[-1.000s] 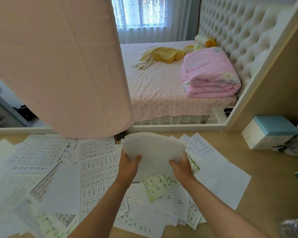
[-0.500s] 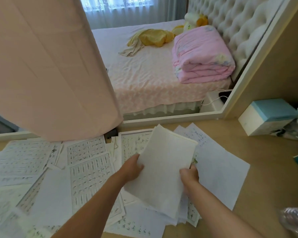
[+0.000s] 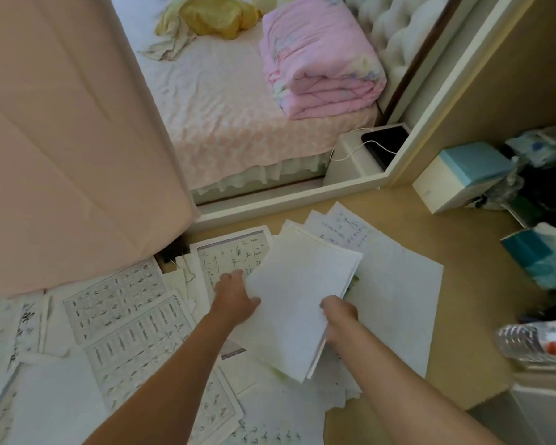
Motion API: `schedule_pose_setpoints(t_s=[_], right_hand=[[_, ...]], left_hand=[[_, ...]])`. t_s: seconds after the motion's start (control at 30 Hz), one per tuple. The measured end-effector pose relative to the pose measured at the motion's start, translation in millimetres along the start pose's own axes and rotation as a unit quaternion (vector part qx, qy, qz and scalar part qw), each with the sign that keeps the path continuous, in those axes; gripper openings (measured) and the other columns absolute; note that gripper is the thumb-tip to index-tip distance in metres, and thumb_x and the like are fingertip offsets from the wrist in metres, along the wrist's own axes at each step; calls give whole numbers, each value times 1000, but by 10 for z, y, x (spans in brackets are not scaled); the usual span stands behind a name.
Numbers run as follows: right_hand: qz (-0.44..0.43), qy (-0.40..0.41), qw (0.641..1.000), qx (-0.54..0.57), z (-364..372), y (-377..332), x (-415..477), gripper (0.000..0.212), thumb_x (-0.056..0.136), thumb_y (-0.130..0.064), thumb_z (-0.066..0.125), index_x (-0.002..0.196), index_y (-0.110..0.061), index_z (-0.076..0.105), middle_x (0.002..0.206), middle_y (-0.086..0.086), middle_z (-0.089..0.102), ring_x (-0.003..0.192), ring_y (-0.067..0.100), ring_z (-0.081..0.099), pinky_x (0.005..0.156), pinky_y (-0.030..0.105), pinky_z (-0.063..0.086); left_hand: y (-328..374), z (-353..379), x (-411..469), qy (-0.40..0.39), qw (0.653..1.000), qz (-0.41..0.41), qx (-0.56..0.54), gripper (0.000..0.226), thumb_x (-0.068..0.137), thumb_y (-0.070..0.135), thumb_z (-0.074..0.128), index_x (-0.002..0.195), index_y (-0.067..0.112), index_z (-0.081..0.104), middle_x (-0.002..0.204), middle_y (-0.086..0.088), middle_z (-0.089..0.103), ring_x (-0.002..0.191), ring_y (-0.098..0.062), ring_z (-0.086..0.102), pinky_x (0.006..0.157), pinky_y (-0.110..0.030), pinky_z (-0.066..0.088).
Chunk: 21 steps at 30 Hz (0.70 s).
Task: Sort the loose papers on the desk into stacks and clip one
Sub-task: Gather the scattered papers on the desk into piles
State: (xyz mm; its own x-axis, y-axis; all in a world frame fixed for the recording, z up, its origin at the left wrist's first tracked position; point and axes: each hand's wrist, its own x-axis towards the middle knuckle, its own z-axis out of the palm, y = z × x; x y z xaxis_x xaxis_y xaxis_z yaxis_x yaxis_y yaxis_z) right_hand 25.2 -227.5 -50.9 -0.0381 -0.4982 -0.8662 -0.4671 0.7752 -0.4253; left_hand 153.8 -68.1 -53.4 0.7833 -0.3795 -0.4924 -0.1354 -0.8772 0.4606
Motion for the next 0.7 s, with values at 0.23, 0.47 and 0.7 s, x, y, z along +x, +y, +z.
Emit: schedule_pose_setpoints(t_s=[0.23,0.47,0.7], right_hand=[[-50,25,982,-179,-5,72,-144,68,74,-29,63,137,-11,47,137,14,48,126,35,48,106,44,42],[-77,3,985,-152,-122,43,-45,60,77,-12,64,133,-1,45,130,18,54,117,36,56,99,44,48],[-282,-55,908,-305,-282,-30,-86,18,86,-9,48,100,-17,55,91,1,62,76,19,57,61,25,43]], left_hand=[[-170,46,-82,-104,994,9,-4,21,90,32,61,101,14,63,101,-5,64,89,-21,61,78,-30,50],[-288,220,-371,27,995,73,70,40,87,25,64,124,10,57,141,-11,39,130,-29,33,103,-41,41],[-268,228,-445,-18,999,14,-33,50,85,27,68,129,17,47,123,-8,50,109,-26,53,91,-40,52]])
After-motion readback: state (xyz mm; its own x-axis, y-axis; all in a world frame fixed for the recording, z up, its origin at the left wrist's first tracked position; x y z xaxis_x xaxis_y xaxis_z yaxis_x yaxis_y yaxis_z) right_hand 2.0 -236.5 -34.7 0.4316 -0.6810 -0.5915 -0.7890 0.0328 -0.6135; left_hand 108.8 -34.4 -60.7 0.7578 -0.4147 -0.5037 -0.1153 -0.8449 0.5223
